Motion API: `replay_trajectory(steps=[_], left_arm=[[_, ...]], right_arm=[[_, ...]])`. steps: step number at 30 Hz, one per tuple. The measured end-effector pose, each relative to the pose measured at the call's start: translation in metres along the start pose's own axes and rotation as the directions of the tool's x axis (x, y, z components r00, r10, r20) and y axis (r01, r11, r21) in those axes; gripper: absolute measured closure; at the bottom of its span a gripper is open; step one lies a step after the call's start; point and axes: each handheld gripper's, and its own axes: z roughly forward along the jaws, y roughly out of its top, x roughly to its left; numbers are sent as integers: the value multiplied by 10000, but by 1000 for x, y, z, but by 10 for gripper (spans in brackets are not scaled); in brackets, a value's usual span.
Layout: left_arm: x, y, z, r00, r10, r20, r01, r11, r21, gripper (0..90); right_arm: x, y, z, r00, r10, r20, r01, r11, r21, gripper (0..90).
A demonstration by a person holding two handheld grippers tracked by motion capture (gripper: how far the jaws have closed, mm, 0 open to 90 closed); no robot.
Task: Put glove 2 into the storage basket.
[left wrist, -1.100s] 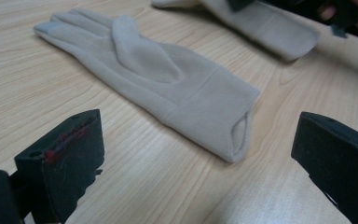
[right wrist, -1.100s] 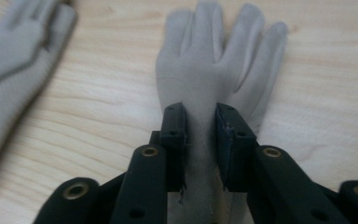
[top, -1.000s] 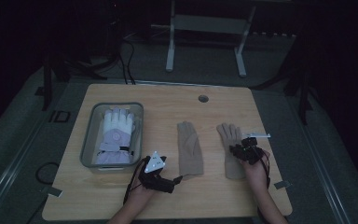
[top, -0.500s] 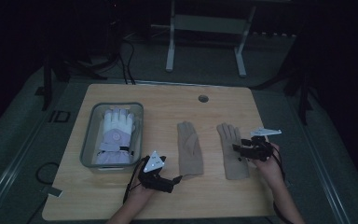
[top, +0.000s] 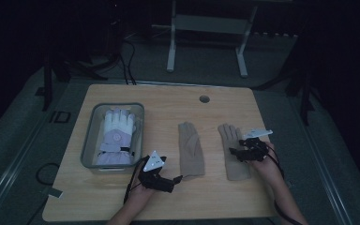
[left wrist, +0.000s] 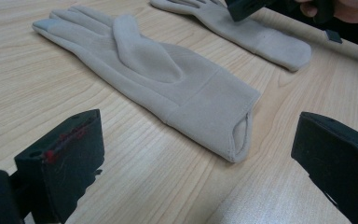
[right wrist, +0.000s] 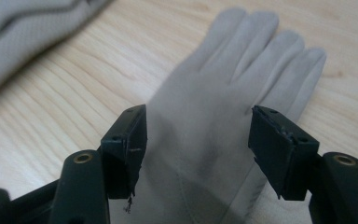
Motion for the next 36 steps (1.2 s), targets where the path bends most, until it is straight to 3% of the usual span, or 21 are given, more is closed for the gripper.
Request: replay_trajectory(steps=[2, 6, 11, 14, 20, 29, 36], left_arm=[[-1, 1, 1, 10000, 33, 0, -33, 10000, -15, 26], [-1, 1, 2, 10000, 53, -18, -53, 10000, -5, 27], [-4, 1, 3, 9999, 103, -32, -103, 9999, 56, 27], [-5, 1, 3, 10000, 75, -42, -75, 10000, 18, 26], [-5, 0, 2, 10000, -20, -81, 20, 10000, -7, 26], [-5, 0, 1, 9999, -2, -115, 2, 10000, -6, 26], [-6, 0, 0, 9994, 207, -259, -211, 9997, -136, 27]], right_arm=[[0, -4, 5, 9999, -104, 60, 103, 9997, 238, 365], [-1, -8, 7, 9999, 52, -100, -51, 10000, 75, 409], [2, -8, 4, 9998, 128, 120, -131, 9998, 176, 708], [4, -7, 4, 9973, 579, 458, -588, 9981, 180, 769], [11, -2, -2, 9894, 1173, 860, -1185, 9929, 87, 798], [20, 25, -35, 9806, 1798, 780, -1723, 9806, -936, 799], [34, 51, -54, 9793, 1821, 881, -1679, 9746, -1479, 799]])
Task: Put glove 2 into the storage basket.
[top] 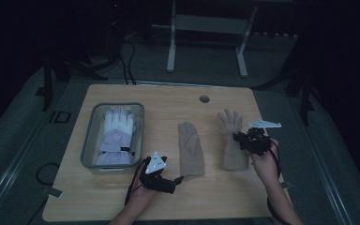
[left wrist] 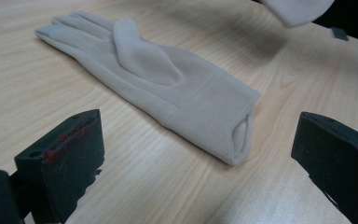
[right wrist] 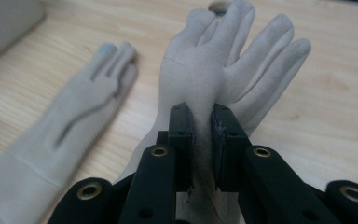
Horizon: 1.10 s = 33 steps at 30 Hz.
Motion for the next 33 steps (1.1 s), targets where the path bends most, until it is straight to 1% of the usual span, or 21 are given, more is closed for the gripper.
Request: replay_trajectory(steps=[4, 6, 8, 10, 12, 15, 21, 25, 26, 29, 31, 33], left_arm=[[0, 0, 0, 10000, -71, 13, 71, 10000, 54, 27], [0, 0, -1, 9999, -109, 32, 109, 9999, 60, 26], [1, 0, -1, 9999, -109, 25, 109, 9999, 31, 26], [1, 0, -2, 9999, -102, 32, 101, 9999, 7, 26], [1, 0, -3, 10000, -58, 28, 58, 10000, 22, 27], [1, 0, -5, 10000, -65, 27, 65, 10000, -12, 26], [1, -2, -11, 9999, -161, 31, 161, 9999, -27, 26], [2, -2, -14, 9999, -101, -7, 100, 9999, -114, 26], [2, -2, -14, 9999, -101, -7, 100, 9999, -114, 26], [4, -2, -15, 9999, -134, -19, 134, 9998, -156, 27], [4, -2, -16, 9999, -128, -19, 127, 9997, -204, 27], [4, -1, -17, 9999, -129, -72, 127, 9996, -237, 27]], right_arm=[[13, 12, -4, 9999, -86, -68, 84, 9998, -187, 799], [21, 18, -5, 9998, -80, -178, 75, 9996, -270, 798], [29, 24, -5, 9995, -193, -255, 185, 9993, -331, 798], [38, 29, -5, 9987, -271, -427, 250, 9985, -479, 798], [47, 34, -3, 9983, -360, -466, 336, 9981, -525, 798], [56, 38, 2, 9974, -388, -602, 356, 9979, -537, 798], [76, 43, 12, 9950, -382, -918, 337, 9982, -503, 798], [87, 43, 17, 9933, -268, -1127, 217, 9987, -463, 798], [90, 43, 19, 9925, -326, -1177, 272, 9985, -465, 797], [99, 42, 26, 9913, -343, -1270, 297, 9988, -378, 797], [104, 40, 30, 9916, -438, -1215, 405, 9987, -294, 797], [106, 38, 35, 9910, -415, -1270, 395, 9991, -184, 797]])
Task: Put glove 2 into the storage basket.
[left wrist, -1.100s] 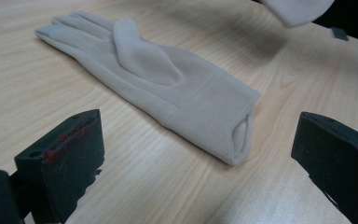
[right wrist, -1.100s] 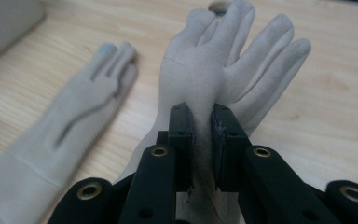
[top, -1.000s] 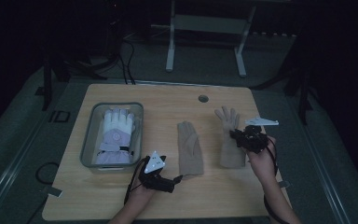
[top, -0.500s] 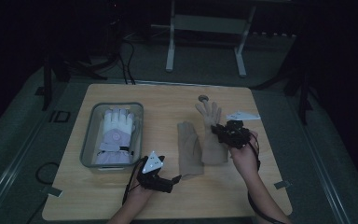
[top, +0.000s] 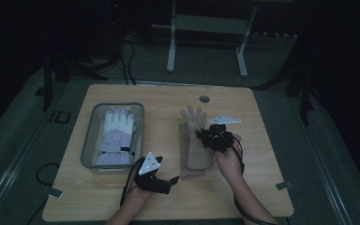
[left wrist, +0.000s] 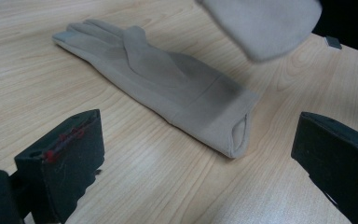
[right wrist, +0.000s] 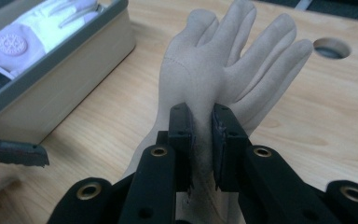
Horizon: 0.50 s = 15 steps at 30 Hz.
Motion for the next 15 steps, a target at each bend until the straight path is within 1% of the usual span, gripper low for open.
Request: replay_trajectory(steps=[4, 8, 12, 15], left_arm=[[1, 0, 1, 10000, 41, -6, -41, 10000, 63, 27], [0, 0, 1, 10000, 14, 65, -14, 10000, 25, 26], [-1, 0, 2, 9999, 33, 108, -33, 10000, 21, 27], [-1, 0, 2, 9999, 80, 125, -81, 9999, 62, 27]], right_arm=[[3, -6, 11, 10000, 30, -52, -29, 9997, 226, 796], [4, -13, 22, 10000, -8, -45, 10, 9986, 524, 796], [5, -19, 33, 9995, 254, -206, -235, 9960, 865, 795], [8, -26, 42, 9992, 270, -309, -235, 9939, 1078, 794]])
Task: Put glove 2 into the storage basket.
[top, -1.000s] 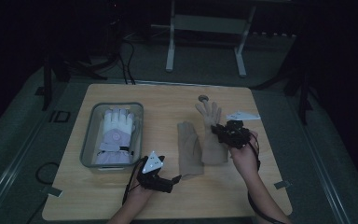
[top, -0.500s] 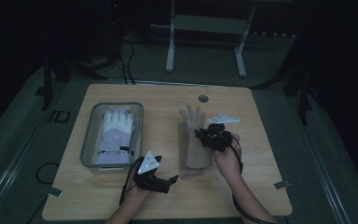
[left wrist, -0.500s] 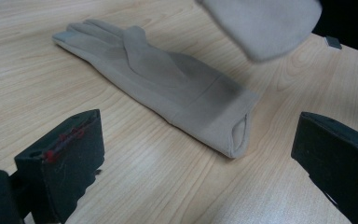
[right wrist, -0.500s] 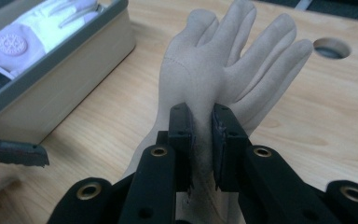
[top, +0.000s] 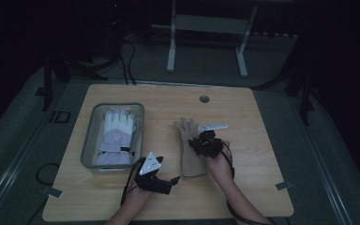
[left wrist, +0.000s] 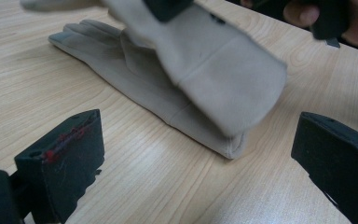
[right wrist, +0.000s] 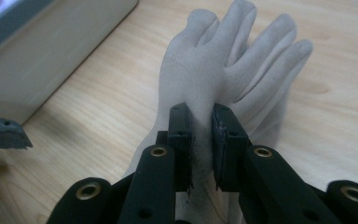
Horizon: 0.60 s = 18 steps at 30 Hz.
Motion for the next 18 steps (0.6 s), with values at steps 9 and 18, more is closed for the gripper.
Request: replay_trajectory(steps=[9, 18], left_arm=[[-1, 0, 1, 10000, -9, 50, 9, 10000, -12, 27], [-3, 0, 3, 9999, 36, 115, -36, 10000, 62, 27]], right_arm=[[-2, -9, 16, 10000, -42, 77, 39, 9993, 375, 783], [-4, -19, 33, 9997, -205, 161, 191, 9967, 791, 746]])
